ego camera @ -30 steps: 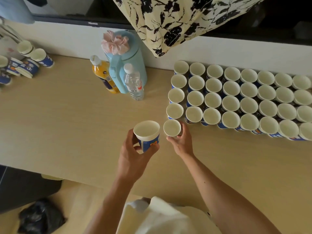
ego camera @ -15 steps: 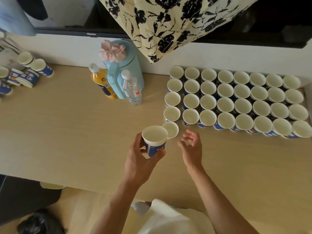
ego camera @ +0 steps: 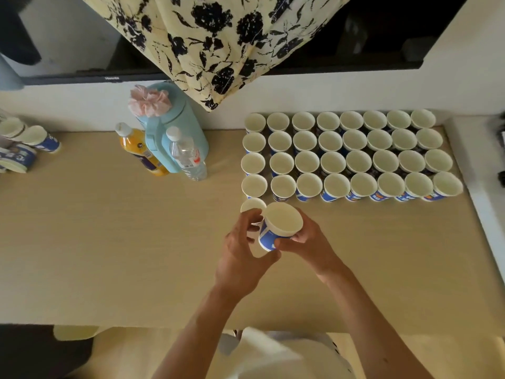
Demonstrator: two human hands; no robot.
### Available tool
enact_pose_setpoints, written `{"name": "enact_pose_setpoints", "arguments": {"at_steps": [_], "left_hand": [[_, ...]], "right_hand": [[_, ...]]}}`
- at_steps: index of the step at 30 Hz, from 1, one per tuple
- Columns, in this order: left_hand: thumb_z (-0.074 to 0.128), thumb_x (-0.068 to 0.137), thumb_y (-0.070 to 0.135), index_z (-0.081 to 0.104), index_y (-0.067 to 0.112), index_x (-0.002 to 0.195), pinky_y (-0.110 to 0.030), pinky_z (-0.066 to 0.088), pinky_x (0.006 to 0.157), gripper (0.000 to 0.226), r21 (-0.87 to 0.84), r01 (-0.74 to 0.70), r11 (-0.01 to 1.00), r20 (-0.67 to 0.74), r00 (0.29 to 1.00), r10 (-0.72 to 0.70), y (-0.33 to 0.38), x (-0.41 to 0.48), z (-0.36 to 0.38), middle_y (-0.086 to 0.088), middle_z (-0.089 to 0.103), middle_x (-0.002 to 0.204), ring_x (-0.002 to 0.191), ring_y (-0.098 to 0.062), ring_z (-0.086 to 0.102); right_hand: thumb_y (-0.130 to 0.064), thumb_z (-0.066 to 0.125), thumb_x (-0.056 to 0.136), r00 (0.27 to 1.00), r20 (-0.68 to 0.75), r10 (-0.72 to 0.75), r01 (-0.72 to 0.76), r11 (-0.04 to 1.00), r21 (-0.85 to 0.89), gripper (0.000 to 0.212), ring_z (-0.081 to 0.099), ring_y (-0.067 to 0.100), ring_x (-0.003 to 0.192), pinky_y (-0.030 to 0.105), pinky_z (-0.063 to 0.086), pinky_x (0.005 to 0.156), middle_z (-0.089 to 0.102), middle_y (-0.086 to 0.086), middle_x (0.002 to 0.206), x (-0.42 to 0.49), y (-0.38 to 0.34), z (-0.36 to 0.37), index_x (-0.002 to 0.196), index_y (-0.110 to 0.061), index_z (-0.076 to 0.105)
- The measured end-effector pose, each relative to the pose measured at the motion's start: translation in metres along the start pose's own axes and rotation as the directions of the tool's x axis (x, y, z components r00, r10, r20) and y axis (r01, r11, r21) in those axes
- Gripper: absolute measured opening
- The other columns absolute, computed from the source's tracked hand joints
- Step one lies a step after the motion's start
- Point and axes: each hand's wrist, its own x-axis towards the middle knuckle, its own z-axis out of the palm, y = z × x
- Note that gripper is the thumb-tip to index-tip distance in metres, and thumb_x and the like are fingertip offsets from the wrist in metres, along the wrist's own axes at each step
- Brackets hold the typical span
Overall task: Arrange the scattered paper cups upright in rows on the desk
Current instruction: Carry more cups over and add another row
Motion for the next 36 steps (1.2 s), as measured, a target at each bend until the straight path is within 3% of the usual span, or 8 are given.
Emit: {"name": "enact_pose_setpoints", "arguments": {"at_steps": [4, 7, 15, 20, 25, 29, 33, 36], "left_hand": [[0.091, 0.070, 0.018, 0.050, 0.026, 0.134, -0.022, 0.050, 0.090, 0.076, 0.007, 0.047, 0.999, -0.020, 0.999, -0.047, -0.004, -0.007, -0.002, 0.021, 0.060, 0.128, 0.113, -0.002, 0.058], [0.091, 0.071, 0.018, 0.049, 0.029, 0.135, -0.022, 0.051, 0.090, 0.077, -0.011, 0.075, 0.997, -0.049, 0.996, -0.075, -0.005, -0.013, -0.006, 0.021, 0.060, 0.127, 0.113, -0.001, 0.057], [0.091, 0.071, 0.017, 0.050, 0.032, 0.135, -0.023, 0.053, 0.088, 0.077, -0.055, 0.129, 0.990, -0.117, 0.984, -0.135, -0.012, -0.022, -0.018, 0.020, 0.063, 0.124, 0.111, 0.000, 0.060], [0.091, 0.070, 0.022, 0.050, 0.034, 0.134, -0.028, 0.055, 0.088, 0.077, -0.069, 0.164, 0.984, -0.147, 0.974, -0.173, -0.018, -0.029, -0.021, 0.019, 0.064, 0.123, 0.112, -0.001, 0.061], [0.092, 0.071, 0.017, 0.050, 0.034, 0.134, -0.030, 0.056, 0.089, 0.077, -0.057, 0.187, 0.981, -0.164, 0.967, -0.194, -0.019, -0.034, -0.019, 0.019, 0.064, 0.123, 0.112, -0.001, 0.061], [0.090, 0.070, 0.028, 0.050, 0.035, 0.134, -0.030, 0.056, 0.089, 0.076, -0.064, 0.196, 0.979, -0.180, 0.962, -0.204, -0.017, -0.034, -0.019, 0.020, 0.064, 0.123, 0.112, -0.002, 0.061], [0.091, 0.073, 0.020, 0.051, 0.033, 0.134, -0.033, 0.056, 0.090, 0.073, -0.064, 0.206, 0.976, -0.183, 0.960, -0.214, -0.017, -0.035, -0.017, 0.019, 0.065, 0.122, 0.112, -0.002, 0.061], [0.088, 0.071, 0.031, 0.051, 0.035, 0.134, -0.031, 0.056, 0.089, 0.073, -0.060, 0.209, 0.976, -0.188, 0.958, -0.216, -0.014, -0.036, -0.013, 0.020, 0.064, 0.122, 0.112, -0.001, 0.061]], "right_hand": [[-0.026, 0.086, 0.064, 0.987, -0.155, -0.030, 0.020, 0.998, -0.065, 0.065, 0.069, 0.019, 0.109, 0.031, 0.057, 0.092, 0.073, 0.000, 0.116, 0.004, 0.018, -0.011, 0.124, -0.023, 0.063], [-0.024, 0.087, 0.062, 0.953, -0.304, 0.011, -0.059, 0.987, -0.147, 0.061, 0.070, 0.015, 0.101, 0.030, 0.058, 0.086, 0.073, -0.005, 0.109, 0.014, 0.039, -0.016, 0.119, -0.027, 0.064], [-0.006, 0.087, 0.071, 0.909, -0.416, 0.009, -0.138, 0.950, -0.280, 0.057, 0.067, -0.001, 0.085, 0.032, 0.057, 0.083, 0.068, -0.012, 0.103, 0.044, 0.088, -0.021, 0.116, -0.023, 0.057], [-0.024, 0.082, 0.062, 0.900, -0.436, 0.003, -0.167, 0.927, -0.337, 0.057, 0.068, 0.018, 0.095, 0.046, 0.058, 0.087, 0.069, -0.010, 0.103, 0.059, 0.102, -0.022, 0.113, -0.027, 0.057], [-0.024, 0.080, 0.062, 0.903, -0.429, -0.013, -0.169, 0.908, -0.384, 0.060, 0.069, 0.023, 0.095, 0.049, 0.057, 0.087, 0.068, -0.008, 0.106, 0.065, 0.109, -0.027, 0.114, -0.036, 0.055], [-0.015, 0.078, 0.065, 0.903, -0.429, -0.021, -0.161, 0.910, -0.382, 0.059, 0.067, 0.021, 0.096, 0.050, 0.057, 0.088, 0.066, -0.004, 0.108, 0.065, 0.107, -0.029, 0.116, -0.033, 0.055], [-0.014, 0.078, 0.064, 0.910, -0.413, -0.023, -0.138, 0.925, -0.354, 0.064, 0.065, 0.017, 0.105, 0.051, 0.058, 0.091, 0.065, -0.011, 0.113, 0.067, 0.108, -0.033, 0.119, -0.039, 0.056], [-0.017, 0.077, 0.063, 0.919, -0.393, -0.019, -0.136, 0.923, -0.361, 0.066, 0.064, 0.019, 0.110, 0.050, 0.057, 0.093, 0.064, -0.011, 0.116, 0.071, 0.112, -0.036, 0.120, -0.042, 0.054]]}}
